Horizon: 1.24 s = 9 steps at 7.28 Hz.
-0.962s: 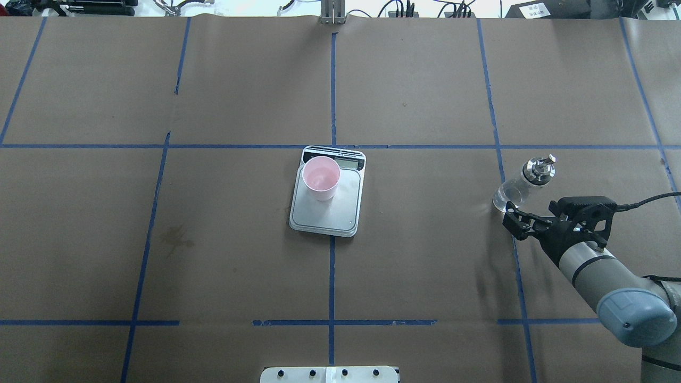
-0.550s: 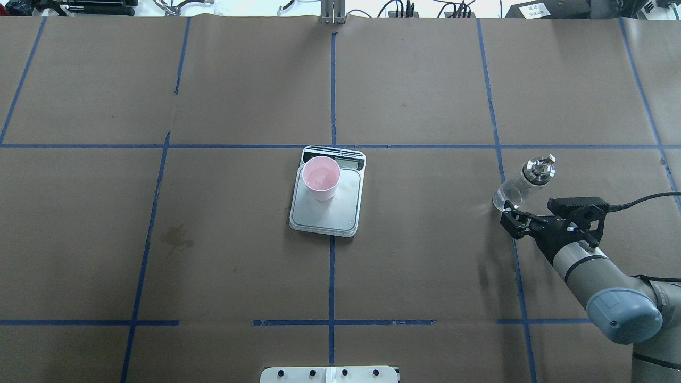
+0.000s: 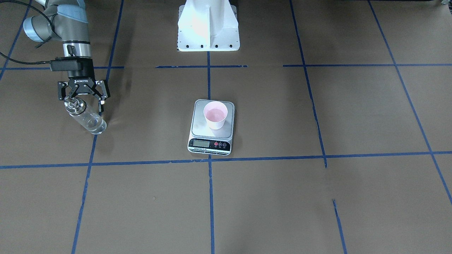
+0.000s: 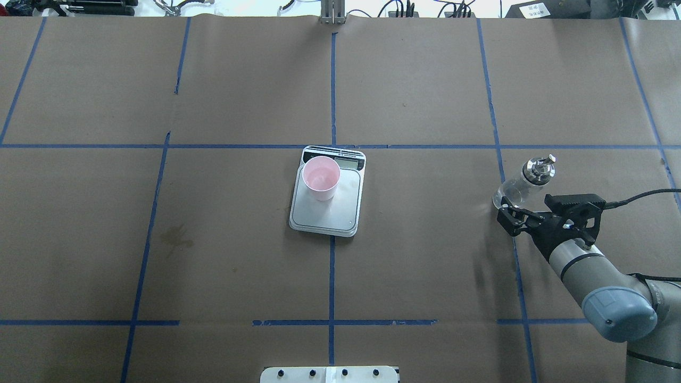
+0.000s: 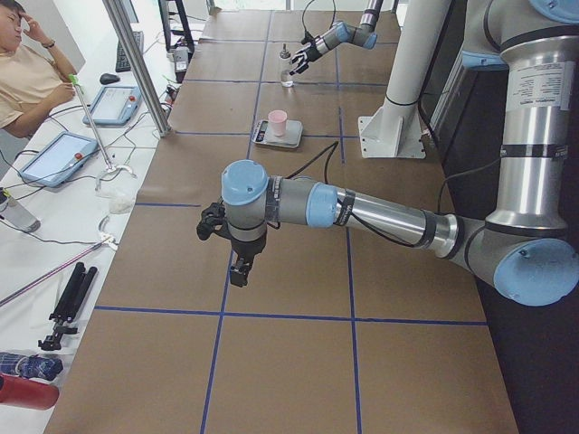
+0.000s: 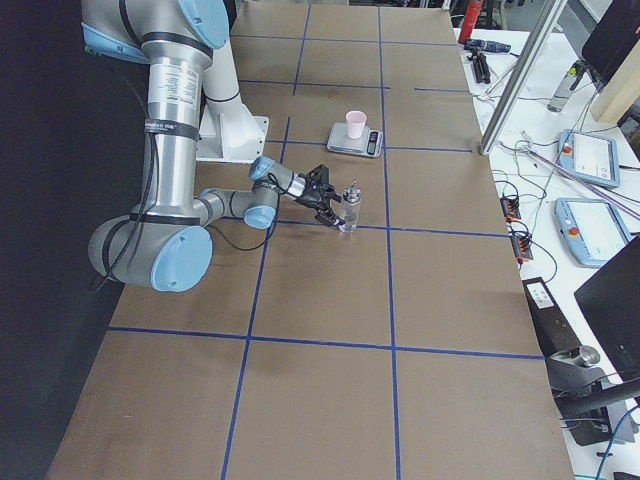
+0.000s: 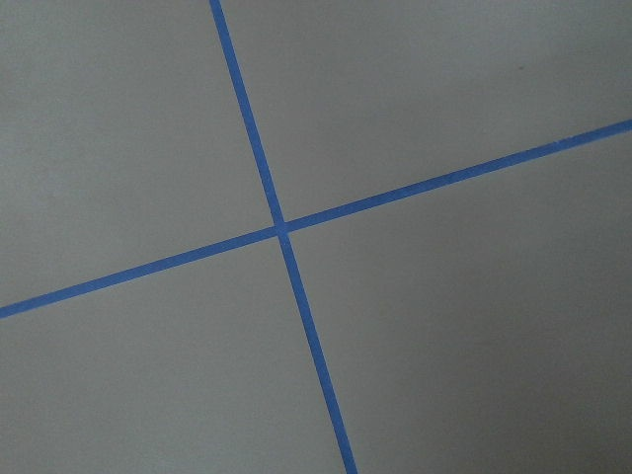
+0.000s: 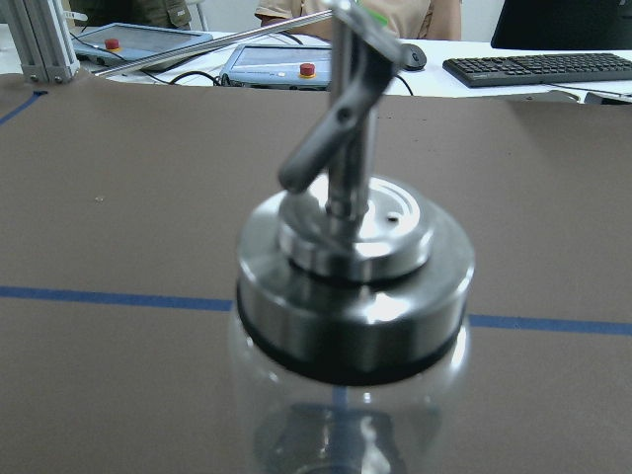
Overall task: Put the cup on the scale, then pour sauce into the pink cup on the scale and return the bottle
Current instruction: 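Reach the right gripper to the glass bottle and grasp its neck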
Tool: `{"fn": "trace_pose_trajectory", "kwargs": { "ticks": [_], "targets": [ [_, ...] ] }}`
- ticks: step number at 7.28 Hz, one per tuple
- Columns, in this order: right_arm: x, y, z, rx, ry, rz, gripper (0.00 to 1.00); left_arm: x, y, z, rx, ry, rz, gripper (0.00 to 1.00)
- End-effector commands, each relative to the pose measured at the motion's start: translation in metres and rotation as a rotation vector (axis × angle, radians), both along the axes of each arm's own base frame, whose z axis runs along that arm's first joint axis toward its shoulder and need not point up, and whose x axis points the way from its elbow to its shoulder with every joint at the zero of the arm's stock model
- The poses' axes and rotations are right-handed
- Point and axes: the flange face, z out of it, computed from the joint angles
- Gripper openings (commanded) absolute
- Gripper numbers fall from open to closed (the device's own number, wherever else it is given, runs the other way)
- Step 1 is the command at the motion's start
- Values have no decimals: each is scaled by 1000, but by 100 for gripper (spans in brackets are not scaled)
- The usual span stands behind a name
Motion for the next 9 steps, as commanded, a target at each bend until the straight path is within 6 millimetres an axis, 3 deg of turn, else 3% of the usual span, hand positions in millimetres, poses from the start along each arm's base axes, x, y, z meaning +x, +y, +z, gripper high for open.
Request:
{"fn": "trace_pose_trajectory", "kwargs": {
  "ticks": [1, 4, 7, 8, 9],
  "targets": [
    [3, -9, -6, 9, -5, 21, 100, 0, 0, 0, 0, 0, 0, 100],
    [4, -22, -18, 18, -30, 48, 100, 0, 0, 0, 0, 0, 0, 100],
    [7, -26, -17, 22, -23, 64, 100, 0, 0, 0, 0, 0, 0, 100],
    [6, -27, -13, 26, -14, 76, 88, 1, 0, 0, 0, 0, 1, 100],
    [6, -28, -14, 32, -14, 84, 14, 1, 0, 0, 0, 0, 1, 100]
  ]
}}
